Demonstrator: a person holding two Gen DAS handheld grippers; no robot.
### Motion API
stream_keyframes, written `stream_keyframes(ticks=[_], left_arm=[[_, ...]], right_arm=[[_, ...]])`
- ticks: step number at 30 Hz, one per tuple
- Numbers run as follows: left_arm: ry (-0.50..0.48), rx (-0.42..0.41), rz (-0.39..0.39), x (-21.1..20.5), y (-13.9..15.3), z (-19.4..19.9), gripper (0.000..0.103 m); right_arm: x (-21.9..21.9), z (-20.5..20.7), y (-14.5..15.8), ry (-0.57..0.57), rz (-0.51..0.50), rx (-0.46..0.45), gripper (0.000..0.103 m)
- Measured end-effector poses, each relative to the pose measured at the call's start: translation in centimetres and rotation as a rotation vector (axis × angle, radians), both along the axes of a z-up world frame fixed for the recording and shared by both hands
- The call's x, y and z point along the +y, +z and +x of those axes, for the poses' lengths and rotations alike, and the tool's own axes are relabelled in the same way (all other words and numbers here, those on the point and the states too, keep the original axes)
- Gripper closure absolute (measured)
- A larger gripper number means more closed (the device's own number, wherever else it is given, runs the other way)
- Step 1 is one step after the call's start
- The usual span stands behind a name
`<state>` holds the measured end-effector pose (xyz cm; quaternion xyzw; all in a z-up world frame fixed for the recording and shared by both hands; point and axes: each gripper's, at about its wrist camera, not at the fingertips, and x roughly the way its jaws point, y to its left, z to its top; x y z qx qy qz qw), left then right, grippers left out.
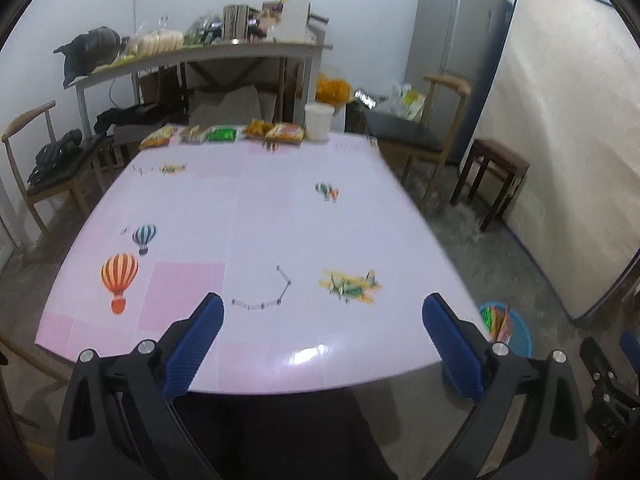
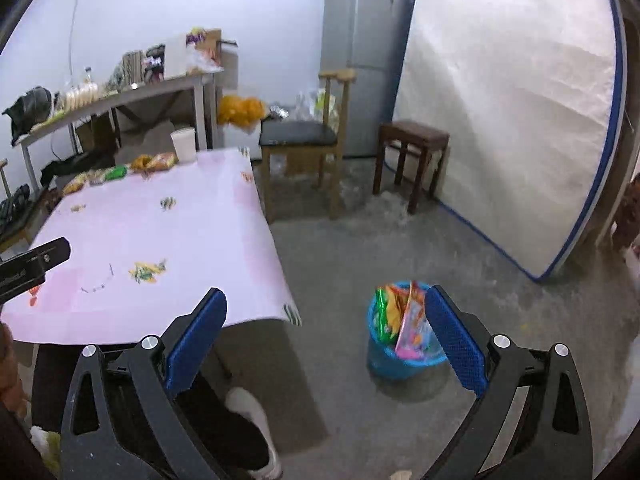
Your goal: Collect trash
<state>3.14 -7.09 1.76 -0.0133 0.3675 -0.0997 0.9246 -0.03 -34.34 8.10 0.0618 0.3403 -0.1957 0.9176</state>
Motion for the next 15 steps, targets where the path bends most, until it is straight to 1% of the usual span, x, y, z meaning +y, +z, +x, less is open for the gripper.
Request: stream_keyframes(ticks=[2,7,12,15], left_arm=[[0.003,0.033,0.025,-0.2,-0.7,-0.1,0.006],[-0.013,0.104,0.06,-0.7,-2.1,-0.2,0.006],[-0.012,0.131,0.07,-0.9,-2.4,-0.1,0.006],[0.0,0.127,0.075,-0.7,-2.3,-0.2,0.006]], right_arm=[[0.8,0.3,-0.4,0.003,-0.003,0.044,0.008],[1.1,0.4,-1.1,0.014,0.007,0.092,0.008],[1.5,0.2,-0.9,0.01,-0.005,0.105,0.008],[1.3,0.3,-1.0,0.009,0.004,0.112,0.008]])
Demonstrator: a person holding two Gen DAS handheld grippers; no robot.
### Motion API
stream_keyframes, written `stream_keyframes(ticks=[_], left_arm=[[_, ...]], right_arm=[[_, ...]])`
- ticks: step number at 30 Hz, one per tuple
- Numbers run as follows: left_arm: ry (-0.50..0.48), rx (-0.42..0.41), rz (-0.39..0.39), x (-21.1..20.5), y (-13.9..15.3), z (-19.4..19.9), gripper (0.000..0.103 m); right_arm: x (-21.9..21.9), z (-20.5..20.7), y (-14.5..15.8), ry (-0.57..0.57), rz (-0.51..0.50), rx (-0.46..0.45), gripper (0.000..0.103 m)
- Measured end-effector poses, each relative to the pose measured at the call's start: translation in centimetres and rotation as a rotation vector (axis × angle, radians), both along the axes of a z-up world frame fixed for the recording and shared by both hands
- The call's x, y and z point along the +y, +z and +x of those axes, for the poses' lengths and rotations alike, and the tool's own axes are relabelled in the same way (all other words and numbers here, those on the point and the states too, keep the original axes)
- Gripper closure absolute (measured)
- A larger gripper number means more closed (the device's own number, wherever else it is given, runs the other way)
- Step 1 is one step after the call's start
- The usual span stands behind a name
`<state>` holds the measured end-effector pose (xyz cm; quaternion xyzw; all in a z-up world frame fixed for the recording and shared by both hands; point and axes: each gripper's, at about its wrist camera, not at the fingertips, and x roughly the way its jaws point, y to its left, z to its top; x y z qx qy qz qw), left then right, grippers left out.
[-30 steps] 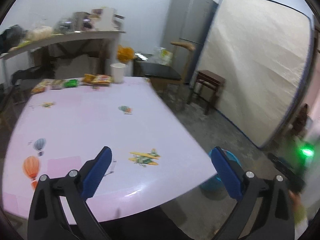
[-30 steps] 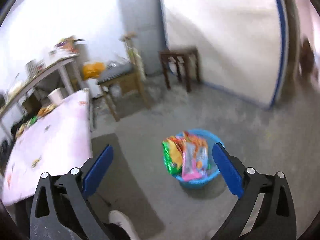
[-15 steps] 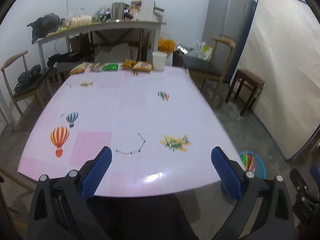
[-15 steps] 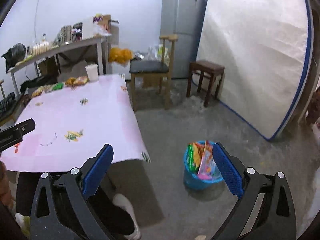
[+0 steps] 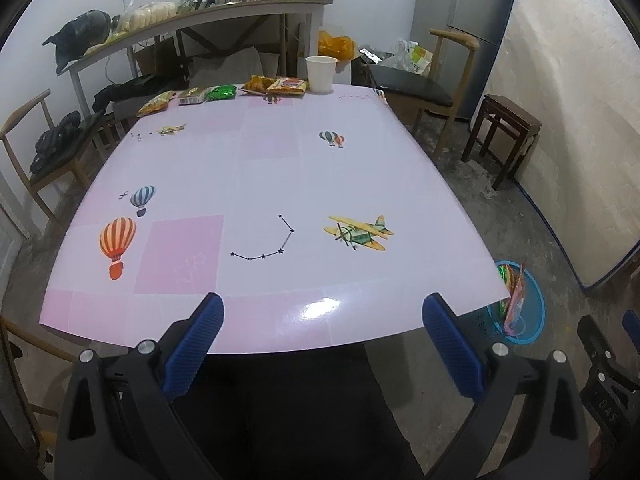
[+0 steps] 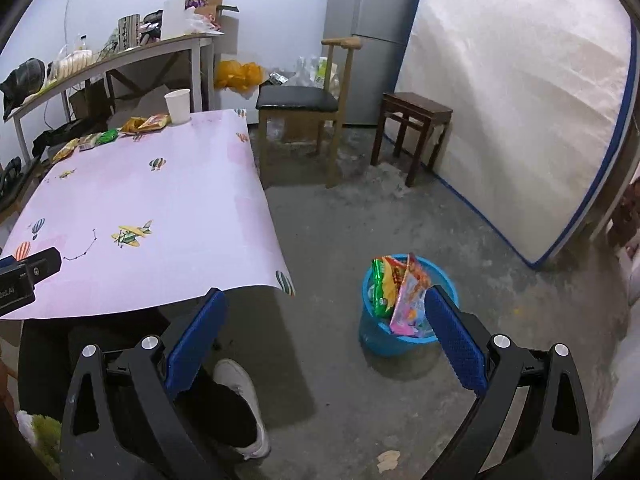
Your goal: Collect trash
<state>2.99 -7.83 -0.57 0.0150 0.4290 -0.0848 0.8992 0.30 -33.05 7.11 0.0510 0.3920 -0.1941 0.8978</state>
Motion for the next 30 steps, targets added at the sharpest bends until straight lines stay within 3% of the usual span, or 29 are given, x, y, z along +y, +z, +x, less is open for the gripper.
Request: stream_keyframes(ticks=[30], left_arm=[[0.005,-0.002,0.03,0.0,0.4,-0.3,0.006]], right_arm=[[-0.8,-1.3,0.4,-0.015,0.009,0.022,0.008]])
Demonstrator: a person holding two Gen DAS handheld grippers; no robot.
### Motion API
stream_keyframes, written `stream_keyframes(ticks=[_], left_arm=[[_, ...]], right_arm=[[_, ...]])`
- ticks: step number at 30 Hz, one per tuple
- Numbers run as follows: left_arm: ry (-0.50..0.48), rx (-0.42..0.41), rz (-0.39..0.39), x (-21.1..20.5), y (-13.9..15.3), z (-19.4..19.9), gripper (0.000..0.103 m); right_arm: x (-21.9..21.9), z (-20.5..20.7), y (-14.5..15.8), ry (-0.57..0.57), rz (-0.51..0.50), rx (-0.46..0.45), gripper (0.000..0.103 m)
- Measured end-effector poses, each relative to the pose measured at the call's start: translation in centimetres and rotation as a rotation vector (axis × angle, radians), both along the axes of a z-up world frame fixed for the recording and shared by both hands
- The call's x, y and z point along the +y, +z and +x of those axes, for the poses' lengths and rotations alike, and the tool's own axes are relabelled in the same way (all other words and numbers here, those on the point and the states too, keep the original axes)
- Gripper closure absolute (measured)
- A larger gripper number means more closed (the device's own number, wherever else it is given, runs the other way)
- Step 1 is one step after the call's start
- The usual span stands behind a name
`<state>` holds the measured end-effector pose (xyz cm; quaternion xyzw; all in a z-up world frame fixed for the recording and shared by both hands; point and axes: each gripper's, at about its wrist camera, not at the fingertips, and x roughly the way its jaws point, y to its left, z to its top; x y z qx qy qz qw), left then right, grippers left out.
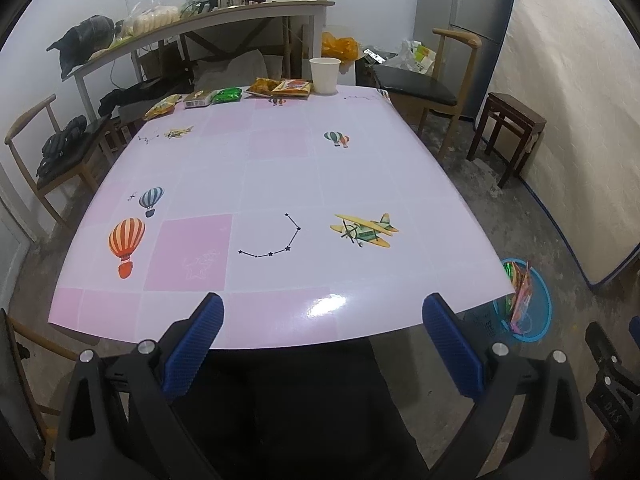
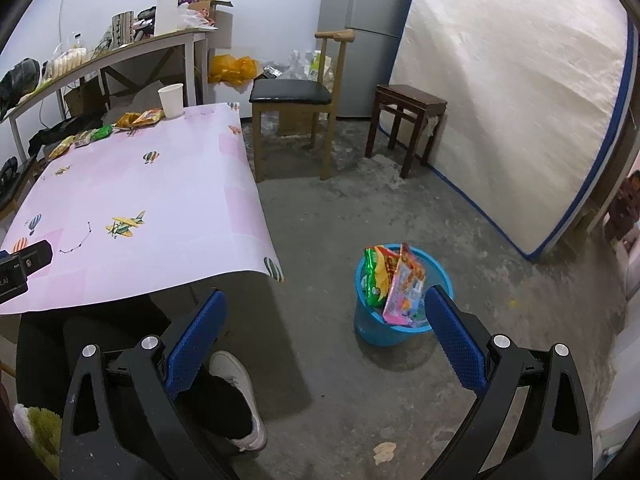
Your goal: Collect trash
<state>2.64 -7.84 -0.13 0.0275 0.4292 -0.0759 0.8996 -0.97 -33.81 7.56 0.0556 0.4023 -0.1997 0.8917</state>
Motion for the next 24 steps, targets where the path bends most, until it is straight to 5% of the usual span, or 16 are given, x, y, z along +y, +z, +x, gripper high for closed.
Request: stream_keyframes(ticks=[24], left_arm=[[-0.017,0.0,0.011,-0.39,0.03,0.02,0.006]], right_arm=[[-0.27,-0.29,-0.13,-0.001,0.003,0.004,0.008]])
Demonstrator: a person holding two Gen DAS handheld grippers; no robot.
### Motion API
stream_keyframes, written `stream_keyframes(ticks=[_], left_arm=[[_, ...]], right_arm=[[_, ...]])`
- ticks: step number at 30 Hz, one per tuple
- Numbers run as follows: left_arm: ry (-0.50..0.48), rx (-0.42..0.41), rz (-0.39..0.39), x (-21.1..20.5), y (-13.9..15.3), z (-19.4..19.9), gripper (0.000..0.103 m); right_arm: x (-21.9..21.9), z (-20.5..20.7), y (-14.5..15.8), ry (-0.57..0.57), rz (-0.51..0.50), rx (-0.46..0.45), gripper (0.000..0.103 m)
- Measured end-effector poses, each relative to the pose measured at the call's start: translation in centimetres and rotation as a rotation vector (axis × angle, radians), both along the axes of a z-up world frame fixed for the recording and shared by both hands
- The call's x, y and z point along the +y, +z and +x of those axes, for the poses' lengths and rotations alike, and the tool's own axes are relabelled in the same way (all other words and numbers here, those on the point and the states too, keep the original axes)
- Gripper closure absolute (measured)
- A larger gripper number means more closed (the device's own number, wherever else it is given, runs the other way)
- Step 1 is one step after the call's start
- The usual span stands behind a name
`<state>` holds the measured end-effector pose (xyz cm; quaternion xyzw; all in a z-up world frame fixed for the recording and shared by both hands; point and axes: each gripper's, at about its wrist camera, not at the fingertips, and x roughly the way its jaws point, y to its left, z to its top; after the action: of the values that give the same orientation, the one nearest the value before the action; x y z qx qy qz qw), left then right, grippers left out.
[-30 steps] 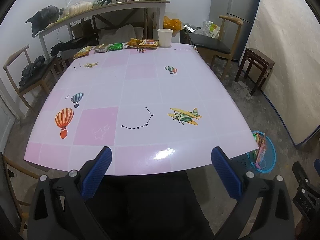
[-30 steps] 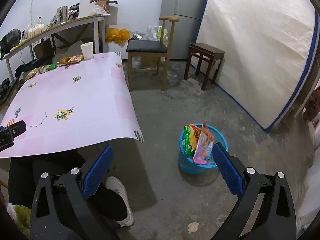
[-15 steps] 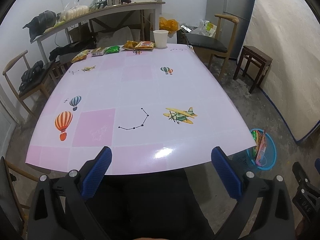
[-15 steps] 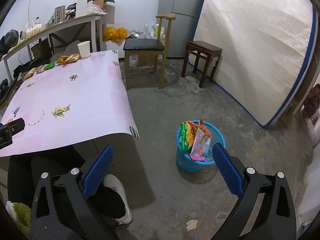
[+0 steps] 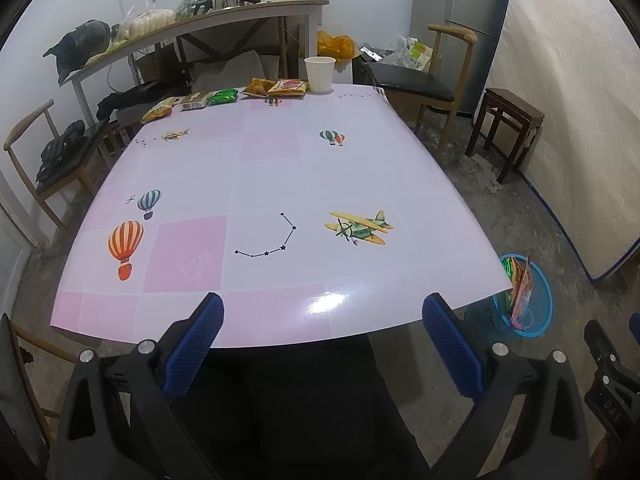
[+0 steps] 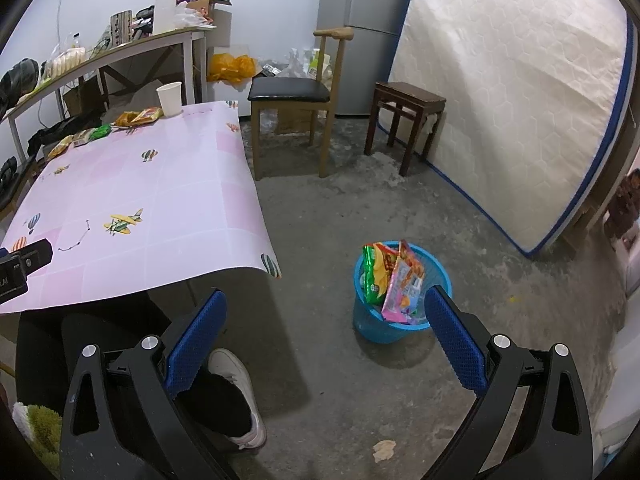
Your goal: Collect trash
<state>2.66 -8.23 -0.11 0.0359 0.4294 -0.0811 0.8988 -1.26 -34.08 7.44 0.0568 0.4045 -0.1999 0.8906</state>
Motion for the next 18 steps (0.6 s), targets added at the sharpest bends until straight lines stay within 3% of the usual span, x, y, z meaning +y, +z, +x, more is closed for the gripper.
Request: stream_keyframes(ticks=[18], left_arm=[[0.008,0.008,0.0,0.28,0.03,0.03,0.006]], right_arm=[[0.05,0.01,0.0,0.0,0.0,0.001,0.008]])
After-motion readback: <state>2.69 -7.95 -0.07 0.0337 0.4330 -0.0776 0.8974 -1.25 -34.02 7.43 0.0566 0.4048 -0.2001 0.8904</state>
